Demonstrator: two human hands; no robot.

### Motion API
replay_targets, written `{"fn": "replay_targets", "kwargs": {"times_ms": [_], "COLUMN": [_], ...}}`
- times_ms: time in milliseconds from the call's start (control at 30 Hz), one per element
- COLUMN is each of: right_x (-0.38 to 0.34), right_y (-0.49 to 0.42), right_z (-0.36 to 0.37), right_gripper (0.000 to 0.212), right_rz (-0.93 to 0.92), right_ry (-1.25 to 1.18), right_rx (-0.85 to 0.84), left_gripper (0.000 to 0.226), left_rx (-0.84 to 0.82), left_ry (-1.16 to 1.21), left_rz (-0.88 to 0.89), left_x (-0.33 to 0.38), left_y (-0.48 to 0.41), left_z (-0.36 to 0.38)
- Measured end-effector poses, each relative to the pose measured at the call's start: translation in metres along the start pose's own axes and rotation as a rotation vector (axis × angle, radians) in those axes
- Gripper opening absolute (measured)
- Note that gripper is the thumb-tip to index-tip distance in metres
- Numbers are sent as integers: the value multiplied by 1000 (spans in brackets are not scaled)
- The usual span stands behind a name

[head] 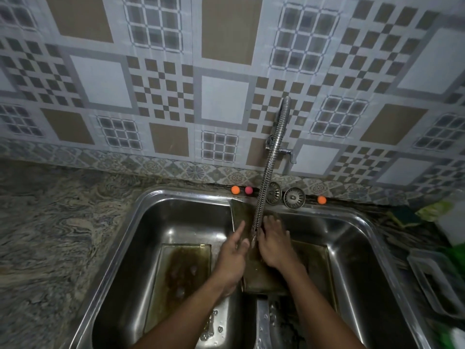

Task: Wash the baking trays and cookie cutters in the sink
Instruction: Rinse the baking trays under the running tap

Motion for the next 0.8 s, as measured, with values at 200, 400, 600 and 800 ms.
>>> {"fn": "replay_targets", "kwargs": {"times_ms": [200, 400, 600, 800], "right_x": [-65, -17, -8, -45], "right_y": [51, 38, -16, 42], "right_z": [18, 5, -17, 3], "right_gripper": [59, 55, 58, 53], "right_rz": [-421, -215, -21, -354], "right_ry": [-60, 45, 51, 55], "right_rx": [-85, -23, 44, 7], "left_gripper": [48, 45, 39, 40], "left_rx": [53, 71, -58, 57], "left_ry": [365, 225, 159, 170], "left_rz": [-133, -95, -81, -44], "left_x": [-2, -6, -5, -2], "left_y": [-2, 1, 11, -12], "left_z": [-13, -4, 19, -12]}}
Point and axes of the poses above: each hand's wrist, its own y-axis away from the middle knuckle, its own z-axis out of the palm, x = y × z, the point moved 8 cm from there along -y, towards the middle knuckle
